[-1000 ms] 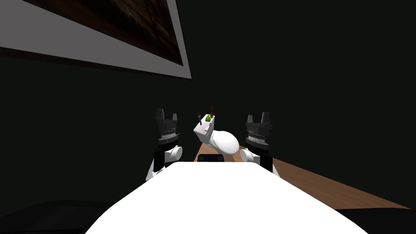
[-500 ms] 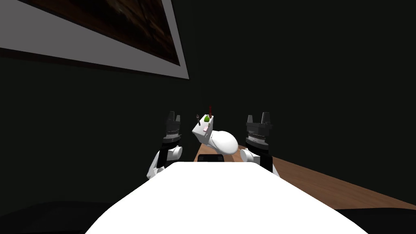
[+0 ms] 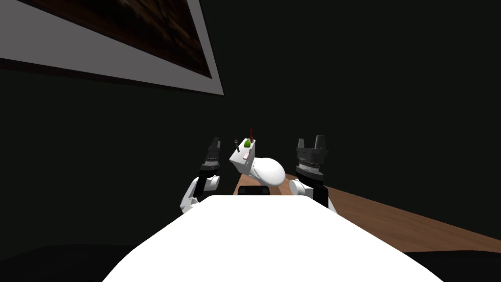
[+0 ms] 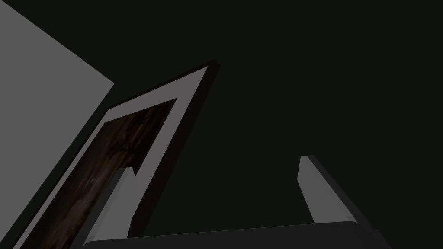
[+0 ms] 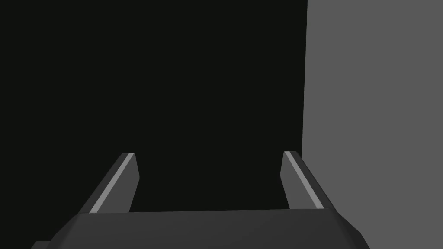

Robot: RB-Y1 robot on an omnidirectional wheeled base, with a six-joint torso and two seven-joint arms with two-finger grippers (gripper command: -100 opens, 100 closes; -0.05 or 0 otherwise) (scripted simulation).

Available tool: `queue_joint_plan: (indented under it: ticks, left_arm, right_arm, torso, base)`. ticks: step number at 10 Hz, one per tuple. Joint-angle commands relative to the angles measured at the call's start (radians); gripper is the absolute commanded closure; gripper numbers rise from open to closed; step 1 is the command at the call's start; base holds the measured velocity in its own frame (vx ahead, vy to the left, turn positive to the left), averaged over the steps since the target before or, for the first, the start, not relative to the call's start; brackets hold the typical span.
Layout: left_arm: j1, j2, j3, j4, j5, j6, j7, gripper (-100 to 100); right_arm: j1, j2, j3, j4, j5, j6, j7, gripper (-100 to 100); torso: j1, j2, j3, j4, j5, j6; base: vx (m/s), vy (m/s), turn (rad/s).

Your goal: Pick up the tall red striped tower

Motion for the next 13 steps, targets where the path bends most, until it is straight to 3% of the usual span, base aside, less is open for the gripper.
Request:
queue_joint_plan:
  ticks: [1,10,13]
  left_arm:
    - [-0.017,0.021,0.001,0.034,-0.032,0.006,-0.014,-100]
    - [-0.073,0.121,0.005,0.205,-0.175,0.0,-0.073,-100]
    - [-0.097,0.176,0.008,0.277,-0.236,-0.003,-0.098,-100]
  right_arm:
    - [0.0,0.0,0.0,0.0,0.0,0.0,0.0,0]
    - [0.0,0.0,0.0,0.0,0.0,0.0,0.0,0]
    - [0.0,0.0,0.0,0.0,0.0,0.0,0.0,0]
  torso:
    - [0.0,0.0,0.0,0.0,0.0,0.0]
    - [0.0,0.0,0.0,0.0,0.0,0.0]
    - [0.0,0.0,0.0,0.0,0.0,0.0]
  base:
    - [0.016,-0.008,-0.059]
    - [0.016,-0.007,-0.057]
    - [0.02,-0.004,-0.067]
